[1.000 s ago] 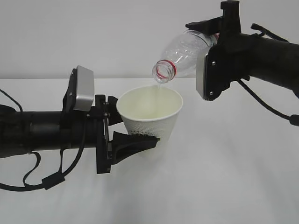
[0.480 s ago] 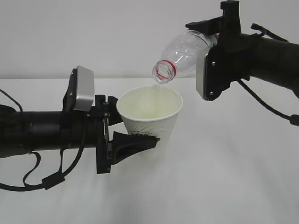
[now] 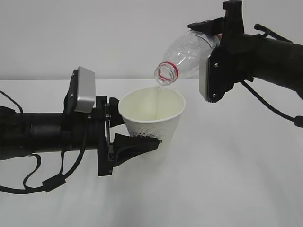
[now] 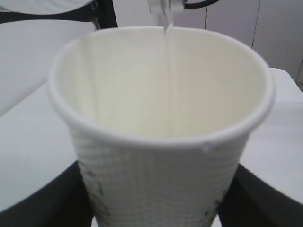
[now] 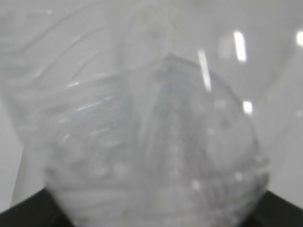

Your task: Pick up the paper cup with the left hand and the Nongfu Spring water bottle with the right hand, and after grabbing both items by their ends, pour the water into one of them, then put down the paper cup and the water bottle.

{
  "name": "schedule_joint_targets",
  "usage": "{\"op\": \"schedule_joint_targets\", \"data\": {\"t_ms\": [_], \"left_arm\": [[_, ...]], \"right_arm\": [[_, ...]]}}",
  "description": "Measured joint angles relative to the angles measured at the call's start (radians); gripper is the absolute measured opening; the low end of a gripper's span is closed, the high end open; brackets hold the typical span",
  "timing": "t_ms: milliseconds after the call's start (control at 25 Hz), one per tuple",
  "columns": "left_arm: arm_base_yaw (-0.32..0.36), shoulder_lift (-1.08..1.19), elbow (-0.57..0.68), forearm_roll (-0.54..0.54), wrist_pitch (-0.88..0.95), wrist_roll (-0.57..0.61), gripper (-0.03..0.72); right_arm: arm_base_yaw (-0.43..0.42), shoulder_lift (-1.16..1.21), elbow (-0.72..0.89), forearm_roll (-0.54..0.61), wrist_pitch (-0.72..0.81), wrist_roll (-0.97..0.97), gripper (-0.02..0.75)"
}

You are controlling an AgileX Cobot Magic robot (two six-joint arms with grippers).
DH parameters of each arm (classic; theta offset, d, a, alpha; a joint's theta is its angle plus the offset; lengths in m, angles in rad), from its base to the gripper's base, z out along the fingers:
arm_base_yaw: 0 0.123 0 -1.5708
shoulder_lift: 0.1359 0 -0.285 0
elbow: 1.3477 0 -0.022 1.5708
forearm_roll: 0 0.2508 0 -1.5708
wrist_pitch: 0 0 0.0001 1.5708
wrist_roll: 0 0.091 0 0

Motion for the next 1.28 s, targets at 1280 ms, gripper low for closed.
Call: {"op": "schedule_joint_targets", "data": {"t_ms": [1280], "left_arm": [[0.0, 0.0, 0.0, -0.002, 0.0, 0.004, 0.501]], "right_arm": [[0.0, 0.0, 0.0, 0.0, 0.002, -0.007, 0.459]]}}
